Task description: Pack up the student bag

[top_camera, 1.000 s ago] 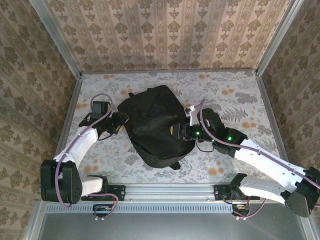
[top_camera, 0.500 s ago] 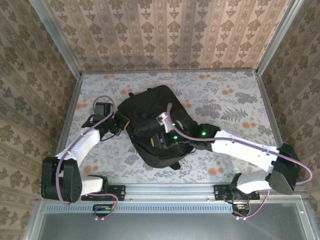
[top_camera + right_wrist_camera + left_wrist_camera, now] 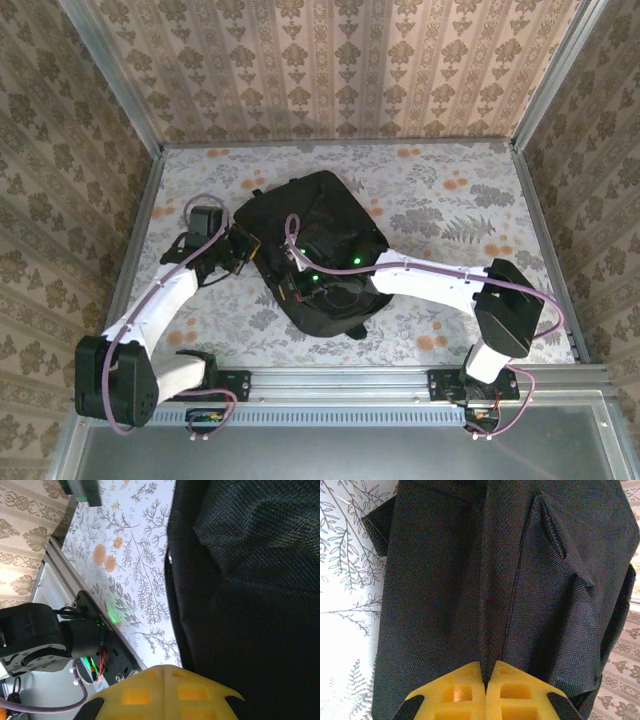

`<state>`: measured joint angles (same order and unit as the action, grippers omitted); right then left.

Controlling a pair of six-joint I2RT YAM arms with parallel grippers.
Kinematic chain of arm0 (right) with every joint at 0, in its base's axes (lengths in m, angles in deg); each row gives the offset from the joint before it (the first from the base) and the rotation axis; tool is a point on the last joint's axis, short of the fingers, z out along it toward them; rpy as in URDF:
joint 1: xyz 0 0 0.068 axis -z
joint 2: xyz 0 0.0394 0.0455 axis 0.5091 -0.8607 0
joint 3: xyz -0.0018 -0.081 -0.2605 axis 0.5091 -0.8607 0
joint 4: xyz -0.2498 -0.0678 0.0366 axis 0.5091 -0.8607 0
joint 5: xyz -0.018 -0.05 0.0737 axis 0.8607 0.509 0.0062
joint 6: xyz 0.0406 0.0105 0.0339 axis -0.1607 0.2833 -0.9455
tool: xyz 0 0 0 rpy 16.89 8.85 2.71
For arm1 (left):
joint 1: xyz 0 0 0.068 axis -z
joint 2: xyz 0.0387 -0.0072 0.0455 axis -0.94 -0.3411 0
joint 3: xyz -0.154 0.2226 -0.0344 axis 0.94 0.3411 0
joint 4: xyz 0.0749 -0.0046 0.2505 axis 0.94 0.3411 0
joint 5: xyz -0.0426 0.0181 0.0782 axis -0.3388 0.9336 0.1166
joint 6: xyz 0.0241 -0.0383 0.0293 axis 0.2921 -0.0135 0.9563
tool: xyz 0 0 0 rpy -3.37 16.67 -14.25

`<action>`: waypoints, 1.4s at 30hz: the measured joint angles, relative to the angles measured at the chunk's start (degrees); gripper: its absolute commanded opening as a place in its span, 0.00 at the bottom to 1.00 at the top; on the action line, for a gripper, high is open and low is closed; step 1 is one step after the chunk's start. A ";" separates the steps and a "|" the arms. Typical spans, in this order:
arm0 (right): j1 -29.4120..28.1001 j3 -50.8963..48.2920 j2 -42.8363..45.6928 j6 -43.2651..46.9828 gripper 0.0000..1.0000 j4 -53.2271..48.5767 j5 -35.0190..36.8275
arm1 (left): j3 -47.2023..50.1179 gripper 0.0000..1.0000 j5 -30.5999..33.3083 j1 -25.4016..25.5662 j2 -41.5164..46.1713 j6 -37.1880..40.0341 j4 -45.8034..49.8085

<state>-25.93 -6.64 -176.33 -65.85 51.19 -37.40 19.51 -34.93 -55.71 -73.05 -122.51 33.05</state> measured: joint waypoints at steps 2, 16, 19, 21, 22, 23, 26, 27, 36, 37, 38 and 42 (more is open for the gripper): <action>-0.04 0.74 -0.44 0.02 0.05 -0.83 0.35 | 0.02 0.00 0.42 0.26 0.92 -0.26 0.98; 2.27 -1.01 -1.01 -1.33 0.19 2.34 0.66 | 0.96 0.00 1.64 1.33 3.72 -1.49 2.82; 2.84 -1.03 -1.90 -1.81 0.21 3.32 -1.18 | 1.01 0.00 1.77 1.55 3.80 -1.51 2.78; 3.41 -1.36 -2.27 -2.58 0.21 4.35 -2.78 | 1.11 0.00 2.01 1.70 3.80 -1.66 2.75; 3.69 -1.46 -2.49 -2.82 0.21 4.70 -3.82 | 1.14 0.00 2.05 1.70 3.80 -1.73 2.75; 3.85 -1.49 -2.71 -2.95 0.21 5.05 -4.81 | 1.16 0.00 2.14 1.70 3.80 -1.84 2.75; 3.85 -1.49 -3.17 -2.67 0.24 5.49 -6.51 | 1.18 0.00 2.16 1.73 3.80 -1.97 2.75; 3.72 -1.42 -3.19 -2.34 0.25 5.42 -6.54 | 1.18 0.00 2.21 1.75 3.80 -2.03 2.75; 0.81 -1.29 -3.19 0.74 0.34 4.87 -3.63 | 1.49 0.00 2.64 1.75 3.82 -3.48 3.19; 0.55 -1.29 -3.19 0.85 0.37 4.87 -3.08 | 1.57 0.00 2.67 1.77 3.82 -3.72 3.19; 0.28 -1.27 -3.19 1.11 0.40 4.90 -2.62 | 1.60 0.00 2.75 1.88 3.85 -3.93 3.19; -0.42 -0.68 -3.19 1.49 0.44 4.79 -1.03 | 1.99 0.00 3.52 2.51 4.57 -4.94 3.10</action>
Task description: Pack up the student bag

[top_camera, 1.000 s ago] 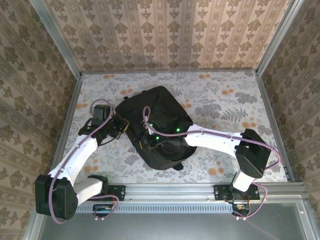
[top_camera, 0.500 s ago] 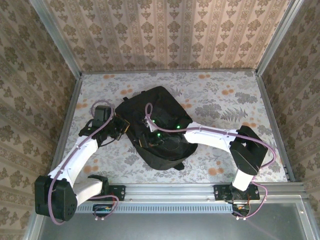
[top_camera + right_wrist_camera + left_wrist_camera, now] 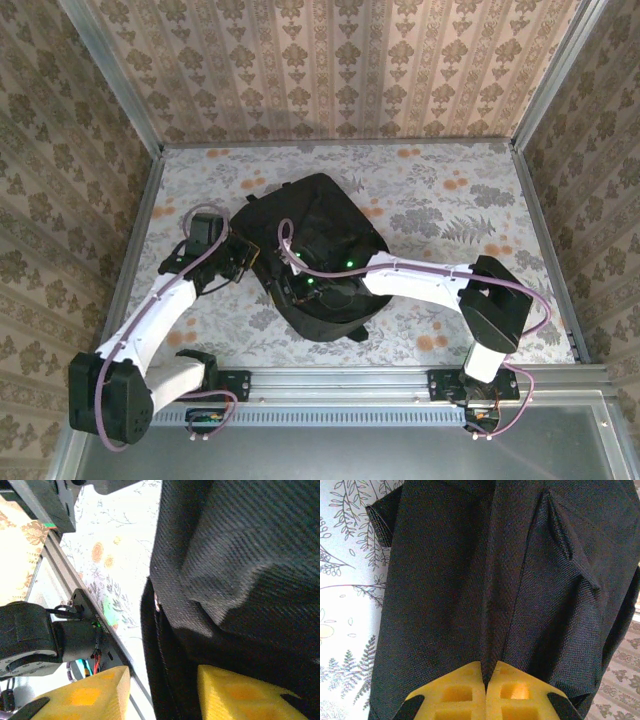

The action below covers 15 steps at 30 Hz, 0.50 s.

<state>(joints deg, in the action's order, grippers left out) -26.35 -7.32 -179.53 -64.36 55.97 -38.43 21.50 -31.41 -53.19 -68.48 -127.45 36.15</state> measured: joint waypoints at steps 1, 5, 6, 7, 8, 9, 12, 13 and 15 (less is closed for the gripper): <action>-0.04 0.26 -0.07 0.00 0.43 -0.22 0.33 | 0.11 0.00 0.17 0.13 0.22 -0.28 0.02; -0.22 2.56 -1.51 0.09 0.34 -0.61 2.21 | 1.09 0.00 1.01 0.76 1.18 -1.51 -0.61; -0.22 3.54 -2.29 -0.04 0.30 -1.16 2.82 | 1.29 0.00 1.29 0.87 1.38 -1.73 -0.87; -0.22 4.20 -2.97 0.11 0.28 -1.66 3.26 | 1.38 0.00 1.62 0.92 1.44 -1.90 -1.03; -0.22 4.70 -3.72 -0.09 0.27 -2.03 3.52 | 1.46 0.00 2.08 1.03 1.49 -1.95 -1.07; -0.22 5.03 -4.31 -0.26 0.27 -2.27 3.63 | 1.53 0.00 2.47 1.14 1.49 -2.05 -1.05; -0.22 5.44 -5.31 -0.90 0.29 -2.21 2.84 | 1.90 0.00 3.04 1.25 1.49 -2.29 -1.16; -0.20 5.53 -5.49 -1.09 0.29 -2.03 2.29 | 1.99 0.00 3.19 1.29 1.49 -2.40 -1.25; 0.00 5.53 -5.77 -1.16 0.25 -1.66 0.96 | 2.25 0.00 3.61 1.42 1.51 -2.75 -1.51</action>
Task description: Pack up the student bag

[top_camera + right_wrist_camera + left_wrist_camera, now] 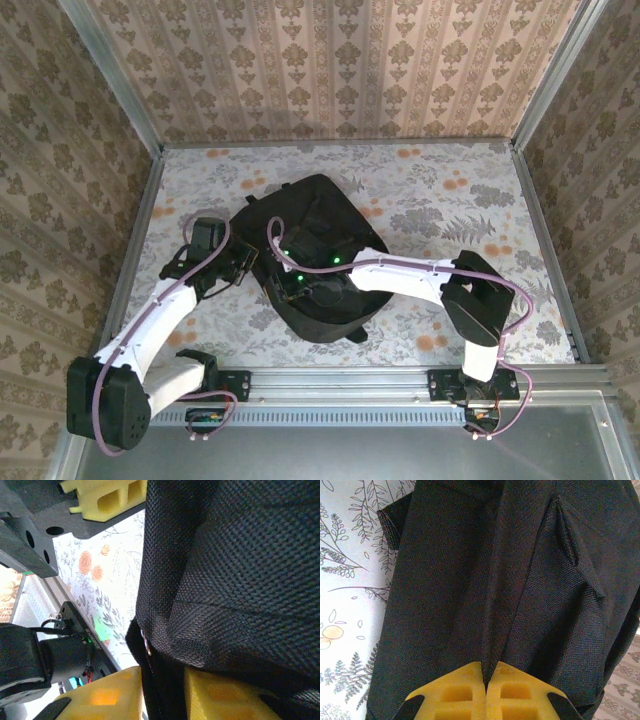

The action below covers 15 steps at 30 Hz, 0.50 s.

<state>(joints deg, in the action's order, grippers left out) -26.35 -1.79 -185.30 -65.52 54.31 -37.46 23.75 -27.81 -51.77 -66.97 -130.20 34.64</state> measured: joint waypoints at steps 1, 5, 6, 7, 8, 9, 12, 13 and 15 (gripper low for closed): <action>0.15 0.00 -0.04 -0.07 0.23 0.15 -0.50 | 0.07 0.00 0.07 0.02 0.00 -0.04 -0.13; 1.81 -0.76 -0.15 -2.51 0.20 2.84 -5.38 | 0.33 0.00 0.24 0.02 0.00 -0.20 -0.87; 2.43 -1.66 -0.13 -4.02 0.20 4.72 -7.26 | 0.33 0.00 0.24 0.02 0.00 -0.20 -1.03; 2.99 -2.67 -0.15 -5.44 0.21 6.80 -9.05 | 0.33 0.00 0.26 0.02 -0.02 -0.20 -1.09; 3.69 -3.72 -0.31 -7.28 0.21 9.09 -11.10 | 0.33 0.00 0.35 0.02 -0.02 -0.20 -1.18; 4.37 -4.61 -0.59 -9.18 0.21 11.39 -13.35 | 0.35 0.00 0.46 0.02 -0.02 -0.17 -1.29; 5.70 -5.64 -2.32 -13.66 0.19 16.79 -18.91 | 0.55 0.00 1.01 0.00 -0.02 -0.17 -1.92; 5.81 -5.66 -2.82 -14.69 0.18 17.84 -20.04 | 0.59 0.00 1.14 0.00 -0.04 -0.17 -2.08; 6.10 -5.73 -3.61 -16.35 0.15 19.58 -21.97 | 0.61 0.00 1.49 0.00 -0.13 -0.17 -2.34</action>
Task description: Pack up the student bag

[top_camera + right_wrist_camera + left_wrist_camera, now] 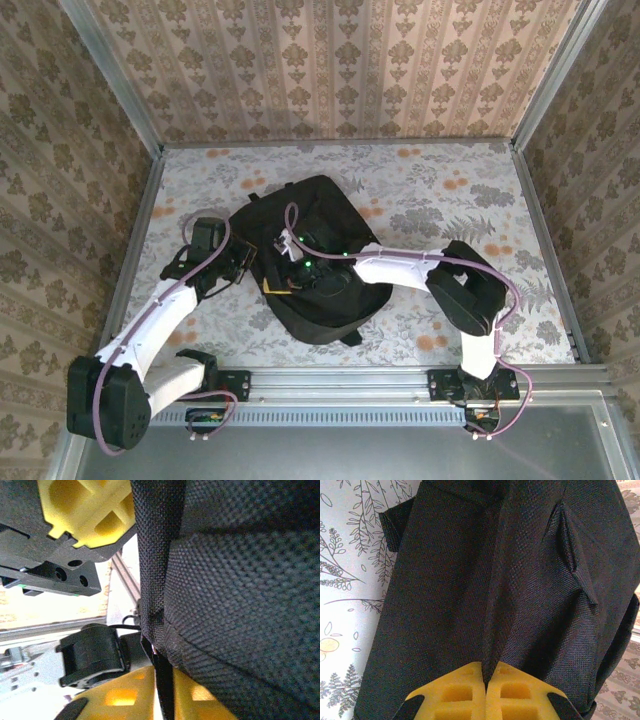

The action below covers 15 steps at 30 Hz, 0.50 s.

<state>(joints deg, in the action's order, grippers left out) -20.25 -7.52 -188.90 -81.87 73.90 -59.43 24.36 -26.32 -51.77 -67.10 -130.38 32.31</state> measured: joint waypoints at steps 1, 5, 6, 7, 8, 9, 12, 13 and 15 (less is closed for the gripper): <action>0.11 -0.02 -0.17 -0.63 0.14 0.68 -0.59 | 0.00 0.00 0.02 0.00 -0.04 0.02 -0.07; 0.70 -1.03 -0.55 -3.43 0.09 4.28 -2.12 | 0.00 0.00 -0.02 0.00 -0.11 0.20 -0.42; 0.79 -1.44 -0.59 -4.20 0.09 5.31 -2.36 | 0.00 0.00 -0.04 0.00 -0.15 0.22 -0.48; 0.90 -1.77 -0.59 -4.68 0.08 6.08 -2.58 | 0.00 0.00 -0.07 0.00 -0.20 0.24 -0.52; 1.01 -2.14 -0.59 -4.98 0.09 6.82 -2.89 | 0.00 0.00 -0.15 0.00 -0.24 0.28 -0.57; 1.11 -2.43 -0.59 -5.18 0.09 7.34 -3.10 | 0.00 0.00 -0.26 -0.04 -0.26 0.42 -0.66; 1.31 -2.71 -0.59 -5.27 0.09 7.87 -3.41 | 0.00 0.00 -1.14 -0.68 -0.33 0.87 -0.68; 1.31 -2.78 -0.59 -5.27 0.09 8.00 -3.43 | 0.00 0.00 -1.49 -0.96 -0.42 1.11 -0.68; 1.36 -3.17 -0.59 -5.05 0.09 8.59 -3.43 | 0.00 0.00 -2.45 -1.70 -0.59 1.55 -0.63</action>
<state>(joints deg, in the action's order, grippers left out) -18.89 -10.68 -189.49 -86.92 82.49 -62.86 24.36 -28.77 -53.48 -67.69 -128.82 31.67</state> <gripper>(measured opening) 0.091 0.042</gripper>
